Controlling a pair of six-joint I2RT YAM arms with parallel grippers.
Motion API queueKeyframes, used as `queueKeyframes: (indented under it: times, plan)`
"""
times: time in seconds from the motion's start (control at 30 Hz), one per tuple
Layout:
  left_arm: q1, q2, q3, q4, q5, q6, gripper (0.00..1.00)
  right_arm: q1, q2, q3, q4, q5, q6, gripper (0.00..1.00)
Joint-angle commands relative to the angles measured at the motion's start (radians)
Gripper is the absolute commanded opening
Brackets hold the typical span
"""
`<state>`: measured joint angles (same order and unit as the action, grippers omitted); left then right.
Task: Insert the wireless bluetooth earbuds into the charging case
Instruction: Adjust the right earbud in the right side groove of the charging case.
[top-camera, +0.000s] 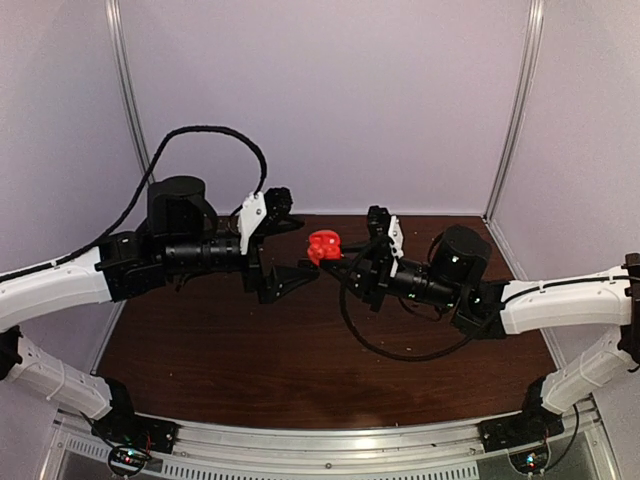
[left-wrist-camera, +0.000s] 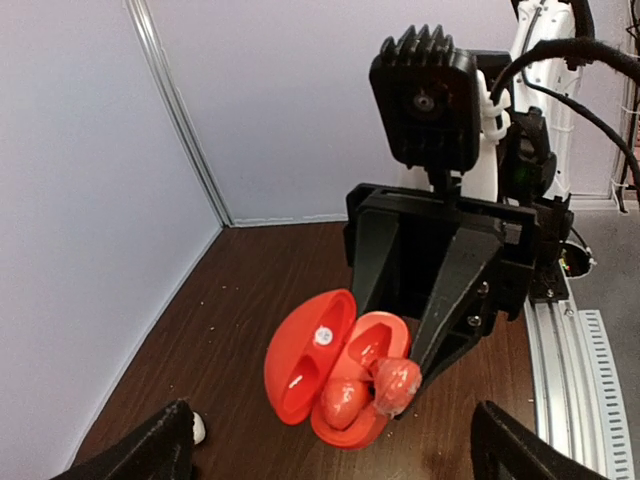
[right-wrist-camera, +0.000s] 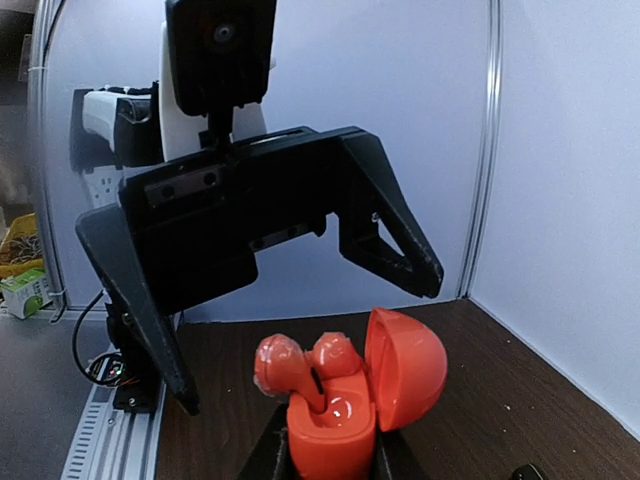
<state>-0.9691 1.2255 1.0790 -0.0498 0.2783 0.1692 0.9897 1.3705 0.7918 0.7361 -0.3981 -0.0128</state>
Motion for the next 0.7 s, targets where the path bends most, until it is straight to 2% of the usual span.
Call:
queueKeyframes:
  times: [0.0,0.27,0.67]
  plan:
    - [0.006,-0.036,0.032,-0.051,0.106,0.024,0.98,-0.02,-0.036,-0.023,-0.037,-0.204,0.013,0.0]
    - [0.007,-0.021,0.041,-0.046,0.134,0.003,0.98,-0.026,-0.029,-0.015,-0.06,-0.303,0.046,0.0]
    - [0.006,0.029,0.064,-0.034,0.101,-0.036,0.98,-0.026,-0.018,0.0,-0.089,-0.311,0.04,0.0]
